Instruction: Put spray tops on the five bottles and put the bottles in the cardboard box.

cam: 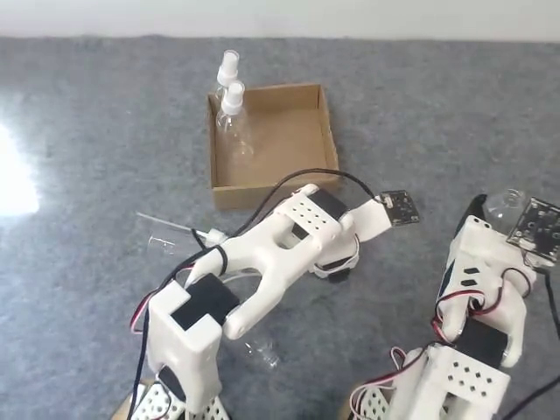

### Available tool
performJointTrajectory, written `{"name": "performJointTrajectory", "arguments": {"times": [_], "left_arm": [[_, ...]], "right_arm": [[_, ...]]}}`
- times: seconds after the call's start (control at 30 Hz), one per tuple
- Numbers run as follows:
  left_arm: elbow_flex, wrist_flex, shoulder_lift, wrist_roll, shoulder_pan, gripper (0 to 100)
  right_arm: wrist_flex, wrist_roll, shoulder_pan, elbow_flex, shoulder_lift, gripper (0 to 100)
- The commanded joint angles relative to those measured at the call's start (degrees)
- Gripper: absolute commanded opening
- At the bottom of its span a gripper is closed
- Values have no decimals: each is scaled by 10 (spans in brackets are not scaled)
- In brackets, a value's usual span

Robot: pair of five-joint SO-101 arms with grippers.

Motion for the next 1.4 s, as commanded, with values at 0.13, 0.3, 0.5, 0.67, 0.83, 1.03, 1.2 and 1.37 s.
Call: {"name": "performJointTrajectory", "arguments": {"times": [0.13,0.3,0.5,0.67,0.83,1.03,1.2,1.37], "left_arm": [[-24,-19,-7,-10,4,150],[-29,-17,15,-9,8,34],[-56,21,30,-9,15,14],[-63,48,9,-8,12,14],[-61,62,-30,24,4,14],[-61,72,-41,25,-15,13],[-62,101,-40,24,-20,15],[-60,105,-39,24,-43,40]], "right_arm": [[-15,-4,-6,-27,-13,52],[-14,-4,-6,-27,-13,52],[-13,-4,-6,-27,-13,52],[-13,-4,-6,-27,-13,52],[-13,-4,-6,-27,-13,52],[-12,-4,-6,-27,-13,52],[-12,-4,-7,-27,-13,52],[-12,-4,-7,-27,-13,52]]}}
